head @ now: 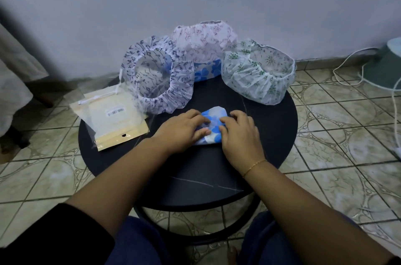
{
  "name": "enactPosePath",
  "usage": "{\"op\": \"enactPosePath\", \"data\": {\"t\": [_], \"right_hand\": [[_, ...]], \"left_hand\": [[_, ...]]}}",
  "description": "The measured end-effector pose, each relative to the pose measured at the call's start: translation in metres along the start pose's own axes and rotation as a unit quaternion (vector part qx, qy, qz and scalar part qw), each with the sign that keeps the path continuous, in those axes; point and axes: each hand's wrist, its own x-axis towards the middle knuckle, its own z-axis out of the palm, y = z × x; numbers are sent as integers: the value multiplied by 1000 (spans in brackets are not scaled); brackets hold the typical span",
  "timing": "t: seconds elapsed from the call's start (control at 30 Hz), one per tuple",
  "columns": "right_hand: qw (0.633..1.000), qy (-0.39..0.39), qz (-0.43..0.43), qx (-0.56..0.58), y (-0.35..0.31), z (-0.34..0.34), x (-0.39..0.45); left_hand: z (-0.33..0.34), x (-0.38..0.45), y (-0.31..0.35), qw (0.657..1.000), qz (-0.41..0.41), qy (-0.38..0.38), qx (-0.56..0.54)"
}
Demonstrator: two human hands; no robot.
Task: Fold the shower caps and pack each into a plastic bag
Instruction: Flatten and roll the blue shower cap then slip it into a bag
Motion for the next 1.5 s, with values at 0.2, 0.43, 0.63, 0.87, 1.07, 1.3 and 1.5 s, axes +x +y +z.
{"op": "enactPosePath", "data": {"t": [0.2,0.43,0.63,0.87,1.07,1.3,1.5], "right_hand": [[985,-67,-135,-86,-8,9,-13],[973,-189,-101,-87,-9,6,-14],[966,-236,-90,-55,-8,-4,-8],[964,-234,-75,101,11,-19,-4],[975,-172,-48,130,16,-19,-10],[981,-181,-43,51,21,-23,-5],[973,-187,45,127,27,-20,-4]], "left_hand": [[-5,6,11,994,3,-73,80],[-2,7,14,989,-40,-129,60],[1,10,14,986,-53,-154,26],[14,-8,15,996,-63,5,63],[15,-14,19,997,-35,59,42],[5,-25,12,999,-4,31,-23],[-14,-17,16,999,-23,-10,-33]]}}
